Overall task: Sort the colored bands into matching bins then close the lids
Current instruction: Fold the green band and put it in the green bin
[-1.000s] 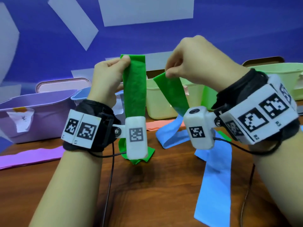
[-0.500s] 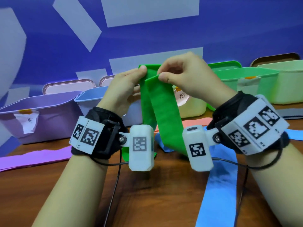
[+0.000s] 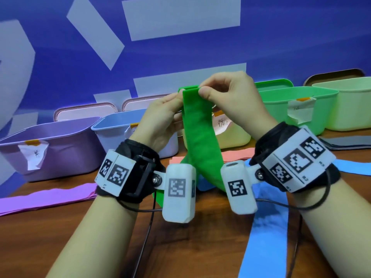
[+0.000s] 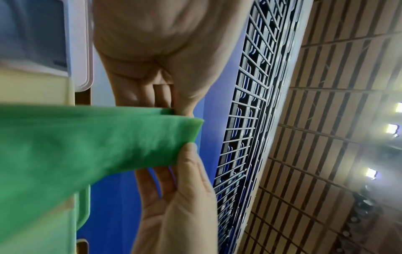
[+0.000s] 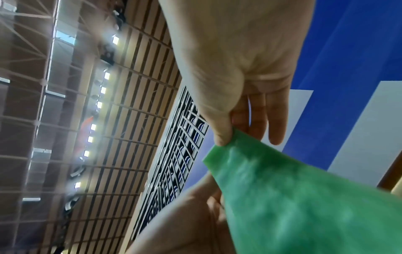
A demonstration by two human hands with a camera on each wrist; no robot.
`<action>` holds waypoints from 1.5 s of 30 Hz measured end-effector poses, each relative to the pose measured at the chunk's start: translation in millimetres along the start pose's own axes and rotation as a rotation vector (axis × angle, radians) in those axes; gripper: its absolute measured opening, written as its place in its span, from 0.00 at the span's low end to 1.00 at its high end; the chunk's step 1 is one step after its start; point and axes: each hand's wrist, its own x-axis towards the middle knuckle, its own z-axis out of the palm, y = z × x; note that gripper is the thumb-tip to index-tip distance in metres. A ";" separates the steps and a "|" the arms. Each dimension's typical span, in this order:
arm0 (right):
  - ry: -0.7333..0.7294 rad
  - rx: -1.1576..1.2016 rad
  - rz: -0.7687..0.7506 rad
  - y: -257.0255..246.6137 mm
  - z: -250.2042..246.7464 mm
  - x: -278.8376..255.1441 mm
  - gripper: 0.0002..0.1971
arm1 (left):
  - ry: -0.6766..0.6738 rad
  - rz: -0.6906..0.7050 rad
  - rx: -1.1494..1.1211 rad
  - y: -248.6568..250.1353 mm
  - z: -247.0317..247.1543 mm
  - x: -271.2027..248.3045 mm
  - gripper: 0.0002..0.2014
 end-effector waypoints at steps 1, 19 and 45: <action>0.044 -0.015 0.014 2.1 1.3 0.1 0.05 | -0.010 -0.006 -0.019 1.0 2.1 -0.6 0.12; 0.170 -0.224 0.050 12.1 8.4 0.3 0.07 | -0.110 -0.027 -0.016 2.8 8.4 -5.9 0.12; -0.452 0.497 0.313 -39.1 -14.0 -24.8 0.15 | 0.151 0.232 0.156 101.2 9.5 -7.5 0.09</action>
